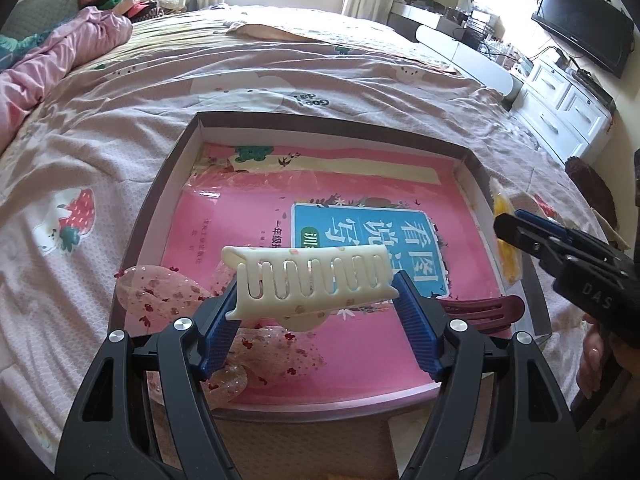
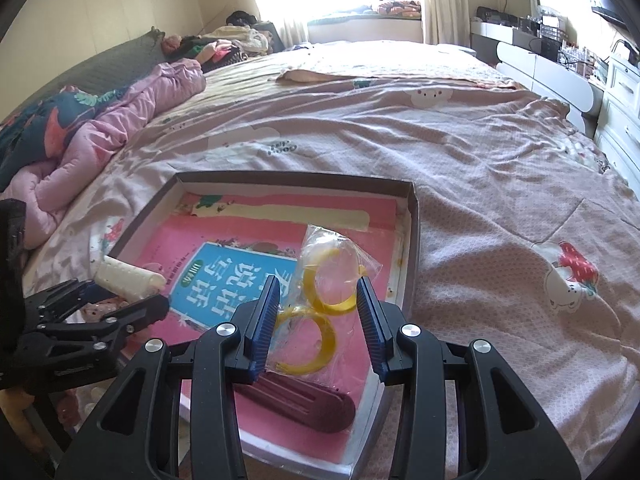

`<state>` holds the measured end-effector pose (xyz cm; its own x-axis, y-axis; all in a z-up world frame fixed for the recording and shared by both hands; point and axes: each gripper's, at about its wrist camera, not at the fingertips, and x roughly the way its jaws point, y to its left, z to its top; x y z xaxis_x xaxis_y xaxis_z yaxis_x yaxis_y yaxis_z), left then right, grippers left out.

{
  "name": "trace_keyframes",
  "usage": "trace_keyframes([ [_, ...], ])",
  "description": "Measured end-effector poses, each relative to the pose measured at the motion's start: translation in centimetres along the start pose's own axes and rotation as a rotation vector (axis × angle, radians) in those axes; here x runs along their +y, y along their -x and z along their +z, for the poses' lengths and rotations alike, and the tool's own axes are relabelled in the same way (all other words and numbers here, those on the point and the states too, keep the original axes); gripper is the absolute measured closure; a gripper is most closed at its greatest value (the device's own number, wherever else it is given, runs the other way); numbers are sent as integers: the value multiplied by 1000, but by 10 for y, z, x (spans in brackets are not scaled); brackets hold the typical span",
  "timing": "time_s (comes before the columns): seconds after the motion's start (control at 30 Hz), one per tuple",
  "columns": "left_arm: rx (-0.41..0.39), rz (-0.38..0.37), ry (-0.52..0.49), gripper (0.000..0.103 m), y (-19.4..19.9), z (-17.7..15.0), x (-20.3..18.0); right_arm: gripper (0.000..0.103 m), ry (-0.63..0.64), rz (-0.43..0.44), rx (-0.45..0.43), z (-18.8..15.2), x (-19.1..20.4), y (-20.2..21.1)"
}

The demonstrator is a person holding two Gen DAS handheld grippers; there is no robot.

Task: Organize jewelry
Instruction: 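Carry the white clip in the left tool and the bangle bag in the right tool over the tray, then open the left tool to set the white clip in the tray while the right tool releases the bangles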

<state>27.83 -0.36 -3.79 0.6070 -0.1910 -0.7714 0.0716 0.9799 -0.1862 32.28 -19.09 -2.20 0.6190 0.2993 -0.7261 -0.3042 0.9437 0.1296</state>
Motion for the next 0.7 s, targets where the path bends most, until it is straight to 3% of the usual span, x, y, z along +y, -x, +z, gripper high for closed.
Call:
trace_keyframes([
  [0.27, 3, -2, 8, 39, 0, -1, 3, 65, -11, -5, 31, -5, 0, -17],
  [0.4, -5, 2, 14, 32, 4, -3, 5, 65, -12, -5, 34, -8, 1, -20],
  [0.7, -16, 2, 17, 32, 14, -6, 4, 56, -12, 0, 23, -13, 3, -12],
])
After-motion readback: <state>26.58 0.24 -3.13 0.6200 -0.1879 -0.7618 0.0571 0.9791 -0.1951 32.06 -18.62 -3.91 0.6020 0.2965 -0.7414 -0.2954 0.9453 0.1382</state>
